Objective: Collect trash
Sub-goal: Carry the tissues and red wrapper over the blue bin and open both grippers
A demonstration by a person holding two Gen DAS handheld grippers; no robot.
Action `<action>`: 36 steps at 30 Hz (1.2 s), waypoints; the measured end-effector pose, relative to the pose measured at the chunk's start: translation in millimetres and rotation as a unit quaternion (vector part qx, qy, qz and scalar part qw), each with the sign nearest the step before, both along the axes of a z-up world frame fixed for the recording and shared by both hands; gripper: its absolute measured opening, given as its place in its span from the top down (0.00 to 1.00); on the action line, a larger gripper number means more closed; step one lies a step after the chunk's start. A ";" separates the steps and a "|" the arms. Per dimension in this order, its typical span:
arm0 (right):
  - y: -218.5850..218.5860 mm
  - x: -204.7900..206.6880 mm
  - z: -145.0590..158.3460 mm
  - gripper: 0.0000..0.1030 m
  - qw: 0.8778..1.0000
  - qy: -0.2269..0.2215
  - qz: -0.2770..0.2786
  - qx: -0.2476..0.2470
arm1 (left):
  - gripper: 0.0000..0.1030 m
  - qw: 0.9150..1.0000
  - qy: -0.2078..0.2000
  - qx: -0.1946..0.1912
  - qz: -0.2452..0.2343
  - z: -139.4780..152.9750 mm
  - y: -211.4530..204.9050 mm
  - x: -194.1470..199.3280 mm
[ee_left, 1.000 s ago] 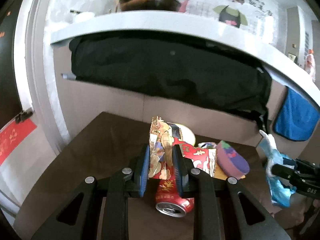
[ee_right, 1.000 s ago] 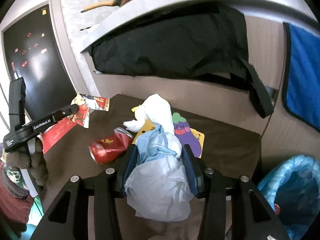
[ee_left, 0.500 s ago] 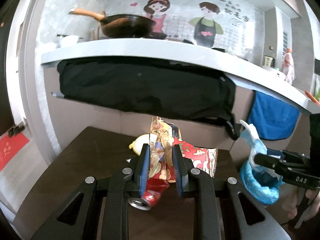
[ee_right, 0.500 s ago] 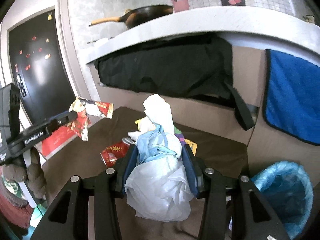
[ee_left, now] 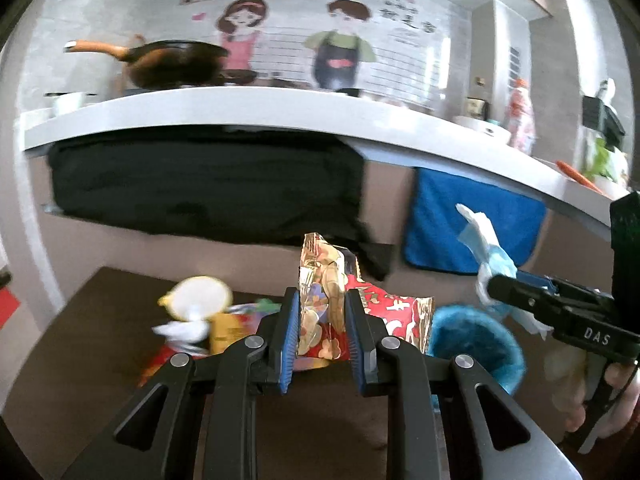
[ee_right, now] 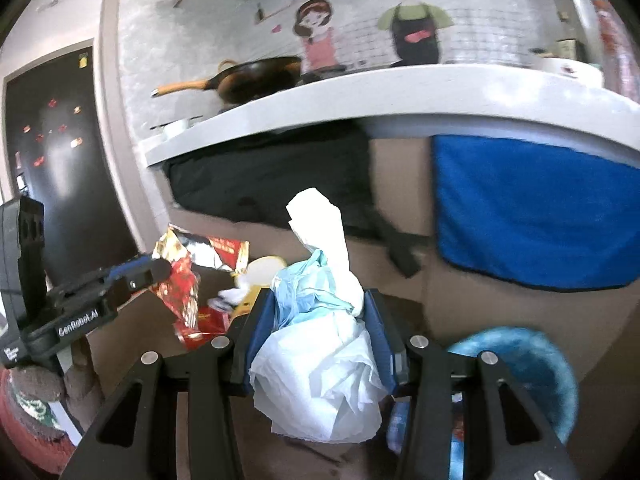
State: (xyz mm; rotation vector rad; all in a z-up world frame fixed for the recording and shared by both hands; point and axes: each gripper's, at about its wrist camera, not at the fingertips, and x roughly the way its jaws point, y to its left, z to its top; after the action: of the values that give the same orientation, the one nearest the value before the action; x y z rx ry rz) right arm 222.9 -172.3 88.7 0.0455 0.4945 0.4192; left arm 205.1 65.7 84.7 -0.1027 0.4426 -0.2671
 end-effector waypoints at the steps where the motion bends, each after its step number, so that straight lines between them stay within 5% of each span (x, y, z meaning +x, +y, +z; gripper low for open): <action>1: -8.4 -0.8 1.0 0.59 1.000 -0.002 -0.007 0.000 | 0.77 1.000 0.000 -0.002 -0.009 0.3 -9.8 1.5; 12: -101.5 -15.7 -3.8 0.59 0.993 -0.038 -0.106 -0.032 | 0.77 0.995 -0.002 -0.017 -0.101 -10.8 -128.4 19.5; 19: -152.8 -9.5 -25.2 0.59 0.990 -0.015 -0.140 -0.006 | 0.77 0.990 0.032 -0.008 -0.139 -35.0 -182.0 38.3; 36: -180.6 17.9 -82.8 0.59 0.987 0.053 -0.149 0.031 | 0.77 0.983 0.109 -0.001 -0.148 -92.4 -199.3 76.1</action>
State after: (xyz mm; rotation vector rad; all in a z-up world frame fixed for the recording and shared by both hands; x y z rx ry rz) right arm 240.8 -352.9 5.9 0.2000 0.5707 0.1381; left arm 281.2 -133.5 -7.7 -0.0683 0.6764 -0.5522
